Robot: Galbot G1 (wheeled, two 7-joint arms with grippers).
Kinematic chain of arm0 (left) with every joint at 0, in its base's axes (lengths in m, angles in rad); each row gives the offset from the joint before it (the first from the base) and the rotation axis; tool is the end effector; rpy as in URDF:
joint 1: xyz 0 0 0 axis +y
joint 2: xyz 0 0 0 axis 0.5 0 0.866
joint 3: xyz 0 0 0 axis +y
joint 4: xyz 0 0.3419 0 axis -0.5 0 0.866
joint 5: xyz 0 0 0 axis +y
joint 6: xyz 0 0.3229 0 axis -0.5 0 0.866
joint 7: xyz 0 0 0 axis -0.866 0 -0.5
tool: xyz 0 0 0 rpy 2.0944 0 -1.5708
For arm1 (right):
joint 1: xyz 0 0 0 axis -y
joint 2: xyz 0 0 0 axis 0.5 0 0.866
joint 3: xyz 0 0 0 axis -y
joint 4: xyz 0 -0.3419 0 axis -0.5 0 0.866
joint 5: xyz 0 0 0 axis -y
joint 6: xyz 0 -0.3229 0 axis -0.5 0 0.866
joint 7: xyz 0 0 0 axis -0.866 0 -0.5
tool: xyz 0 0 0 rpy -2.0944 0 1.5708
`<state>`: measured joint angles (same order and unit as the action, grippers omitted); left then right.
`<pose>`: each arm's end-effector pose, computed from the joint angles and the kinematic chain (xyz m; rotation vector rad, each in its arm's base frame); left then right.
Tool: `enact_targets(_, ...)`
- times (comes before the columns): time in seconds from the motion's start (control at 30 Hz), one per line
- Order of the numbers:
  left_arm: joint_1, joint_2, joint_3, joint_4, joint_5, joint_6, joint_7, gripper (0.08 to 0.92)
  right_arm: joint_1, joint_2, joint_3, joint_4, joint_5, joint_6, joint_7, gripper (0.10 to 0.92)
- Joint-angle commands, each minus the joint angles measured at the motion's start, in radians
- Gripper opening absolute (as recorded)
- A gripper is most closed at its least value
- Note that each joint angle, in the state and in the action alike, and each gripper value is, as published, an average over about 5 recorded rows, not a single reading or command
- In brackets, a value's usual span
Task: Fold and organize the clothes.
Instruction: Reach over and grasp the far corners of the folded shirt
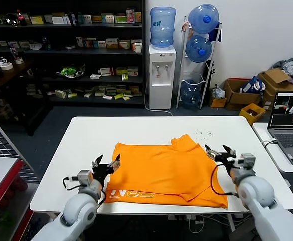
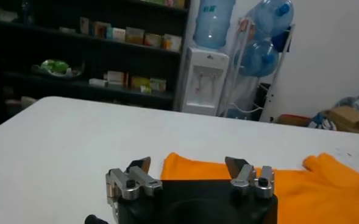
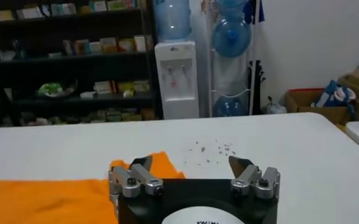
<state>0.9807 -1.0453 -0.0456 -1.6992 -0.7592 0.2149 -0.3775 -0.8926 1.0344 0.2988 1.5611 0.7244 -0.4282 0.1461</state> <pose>0.3059 0.0233 -0.3143 -0.1679 -2.7738 0.1780 0.3623 -0.1145 -0.2809 0.1101 -2.7162 -0.1350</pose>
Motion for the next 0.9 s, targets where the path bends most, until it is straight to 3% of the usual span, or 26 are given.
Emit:
enact_targets(0.03, -0.408, -0.089, 0.132, 0.536, -0.024, 0.029, 0.141, 0.823, 0.354, 0.192, -0.182, -0.427, -0.07, -0.032, -0.027, 0.823)
enact_targets(0.23, -0.427, -0.094, 0.152, 0.573, -0.024, 0.052, 0.169, 0.823, 0.373, 0.248, -0.188, -0.514, -0.106, -0.057, -0.042, 0.823)
enact_targets(0.9, -0.4, -0.1, 0.156, 0.559, -0.03, 0.083, 0.144, 0.823, 0.341, 0.232, -0.169, -0.522, -0.123, -0.089, -0.018, 0.819)
